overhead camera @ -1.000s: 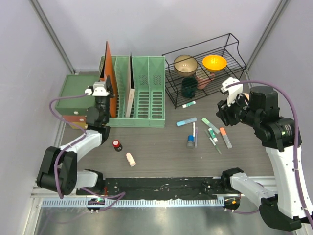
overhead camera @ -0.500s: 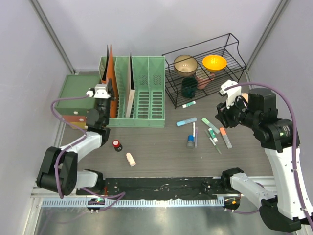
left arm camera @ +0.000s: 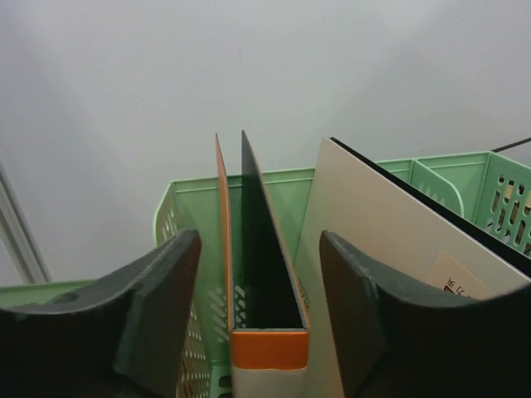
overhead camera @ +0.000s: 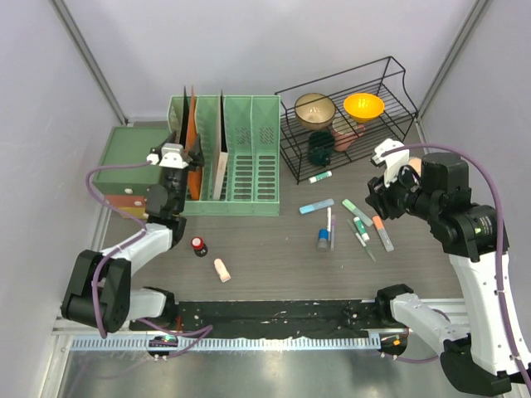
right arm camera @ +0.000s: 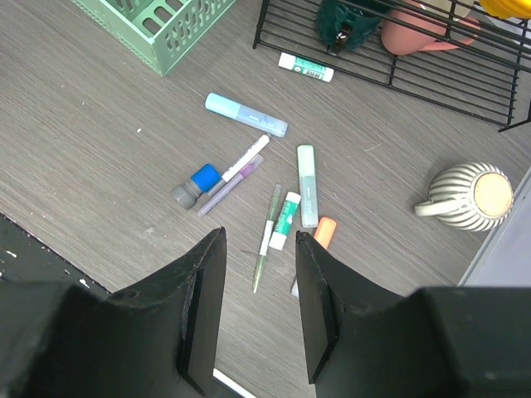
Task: Organize the desk
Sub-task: Place the folder in the storage box.
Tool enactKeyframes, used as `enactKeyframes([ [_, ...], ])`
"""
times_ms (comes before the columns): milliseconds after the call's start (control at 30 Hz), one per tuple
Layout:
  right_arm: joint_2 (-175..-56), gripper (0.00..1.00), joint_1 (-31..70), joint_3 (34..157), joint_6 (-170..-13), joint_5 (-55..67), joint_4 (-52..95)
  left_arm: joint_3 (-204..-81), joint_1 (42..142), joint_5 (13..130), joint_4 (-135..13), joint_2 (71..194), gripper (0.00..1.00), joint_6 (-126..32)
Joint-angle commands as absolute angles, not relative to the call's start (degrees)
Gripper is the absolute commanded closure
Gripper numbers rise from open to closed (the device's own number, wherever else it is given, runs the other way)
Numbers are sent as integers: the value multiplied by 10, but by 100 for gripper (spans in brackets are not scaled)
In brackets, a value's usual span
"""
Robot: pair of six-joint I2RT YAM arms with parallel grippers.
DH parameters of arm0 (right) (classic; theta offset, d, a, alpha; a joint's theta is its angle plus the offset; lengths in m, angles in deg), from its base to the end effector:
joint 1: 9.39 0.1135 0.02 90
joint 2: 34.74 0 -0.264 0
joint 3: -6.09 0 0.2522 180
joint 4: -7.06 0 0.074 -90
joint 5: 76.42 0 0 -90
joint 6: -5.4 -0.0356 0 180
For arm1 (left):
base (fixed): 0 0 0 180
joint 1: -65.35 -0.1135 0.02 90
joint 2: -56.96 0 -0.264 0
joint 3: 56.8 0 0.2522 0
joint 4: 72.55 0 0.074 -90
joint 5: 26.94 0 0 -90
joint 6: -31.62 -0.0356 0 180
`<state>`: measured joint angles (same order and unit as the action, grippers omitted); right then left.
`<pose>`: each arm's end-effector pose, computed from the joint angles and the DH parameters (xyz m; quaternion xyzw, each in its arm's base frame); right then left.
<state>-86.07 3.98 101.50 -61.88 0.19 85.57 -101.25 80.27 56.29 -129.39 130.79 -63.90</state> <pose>0.1205 0.0371 0.4336 -0.3239 0.8186 0.0651 0.4698 0.2555 -0.0637 0.2938 0.0423 0.5189 -0.0394 0.8529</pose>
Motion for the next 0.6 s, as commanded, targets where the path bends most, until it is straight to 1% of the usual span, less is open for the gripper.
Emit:
enactKeyframes([
  [0,-855,57,38,1011,-612,-6,839,-1009,801,572,-1331,1288,30,-636],
  [33,-853,57,39,1011,-612,-6,839,-1009,801,571,-1331,1285,28,-636],
  [200,-853,57,39,1012,-614,-7,839,-1013,801,569,-1318,1270,26,-637],
  [400,-848,57,39,1008,-613,-7,840,-1026,801,570,-1291,1237,21,-643],
  [567,-846,57,39,1005,-611,-7,840,-1041,801,556,-1236,1190,12,-654],
])
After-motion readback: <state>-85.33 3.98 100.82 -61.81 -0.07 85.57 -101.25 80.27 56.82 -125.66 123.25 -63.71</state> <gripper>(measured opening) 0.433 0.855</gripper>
